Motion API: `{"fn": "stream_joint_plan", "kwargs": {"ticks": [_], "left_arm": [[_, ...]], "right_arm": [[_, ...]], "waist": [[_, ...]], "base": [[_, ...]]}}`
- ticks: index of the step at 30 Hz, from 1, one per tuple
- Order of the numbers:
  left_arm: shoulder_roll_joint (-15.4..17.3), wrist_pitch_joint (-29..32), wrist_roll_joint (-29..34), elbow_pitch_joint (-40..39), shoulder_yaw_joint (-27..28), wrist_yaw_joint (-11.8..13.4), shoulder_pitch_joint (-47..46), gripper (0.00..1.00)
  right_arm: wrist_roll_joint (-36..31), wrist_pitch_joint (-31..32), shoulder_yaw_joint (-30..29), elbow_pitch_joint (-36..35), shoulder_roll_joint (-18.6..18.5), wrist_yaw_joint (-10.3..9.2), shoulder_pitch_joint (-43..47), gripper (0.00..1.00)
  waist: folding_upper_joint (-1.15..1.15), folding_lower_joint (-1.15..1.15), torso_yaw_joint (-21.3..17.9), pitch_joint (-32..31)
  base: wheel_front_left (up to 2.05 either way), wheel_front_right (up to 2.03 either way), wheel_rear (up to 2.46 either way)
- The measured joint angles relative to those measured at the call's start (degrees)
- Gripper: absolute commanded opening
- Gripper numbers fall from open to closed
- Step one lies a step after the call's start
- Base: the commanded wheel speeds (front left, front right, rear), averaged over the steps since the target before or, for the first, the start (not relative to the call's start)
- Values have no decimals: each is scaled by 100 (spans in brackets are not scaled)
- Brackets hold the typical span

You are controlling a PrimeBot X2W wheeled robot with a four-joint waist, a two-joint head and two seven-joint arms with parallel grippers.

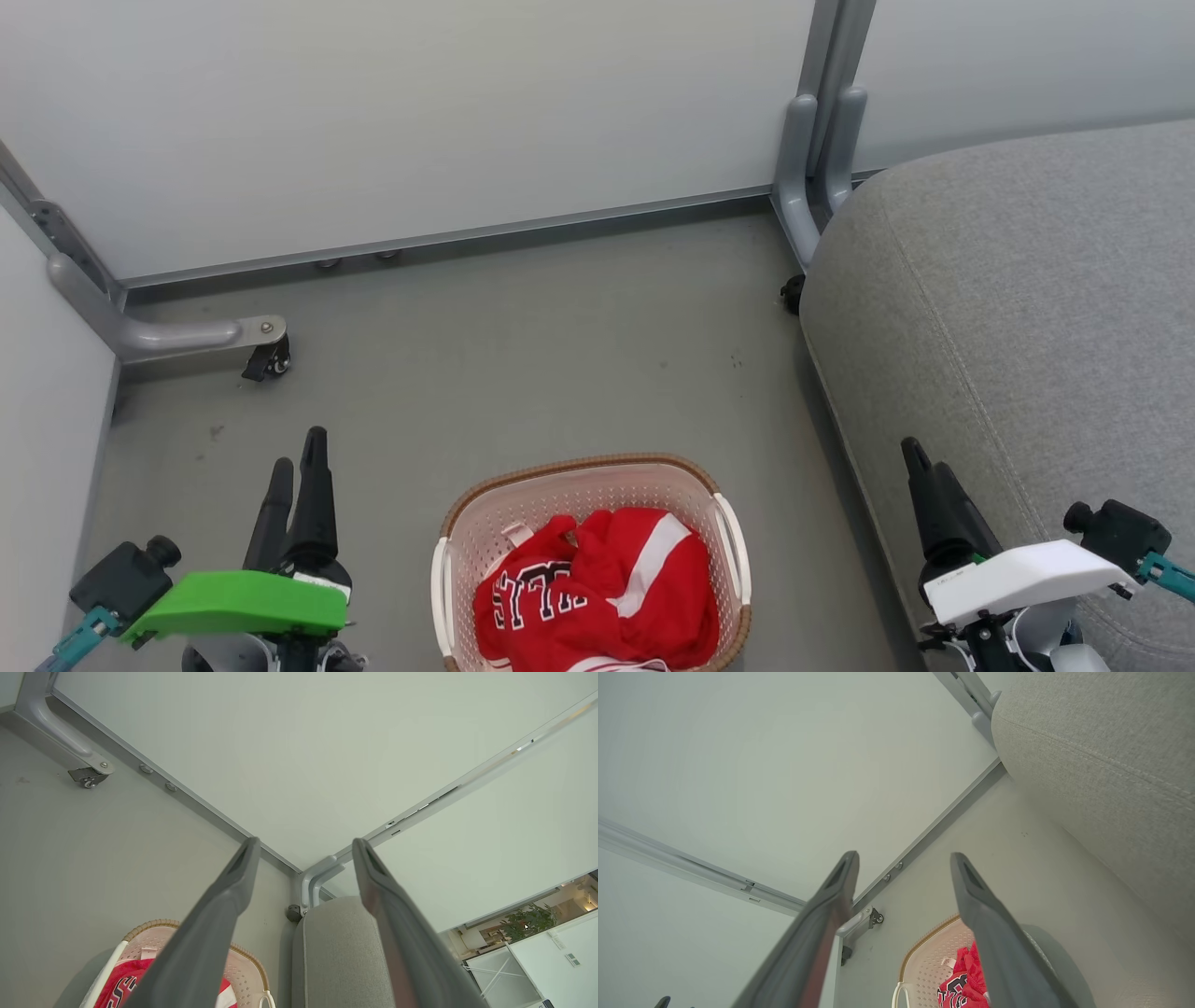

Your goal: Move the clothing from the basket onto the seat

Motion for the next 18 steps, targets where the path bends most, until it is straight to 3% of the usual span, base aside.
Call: {"fn": "stream_joint_plan", "kwargs": {"ticks": [18], "left_arm": [[10,-321,1507,-240,-314,70,72,100]], "right_arm": [[-1672,-336,391,-286,-101,0,65,100]], "waist": [[0,0,-23,3]], "base": [[0,0,0]]}}
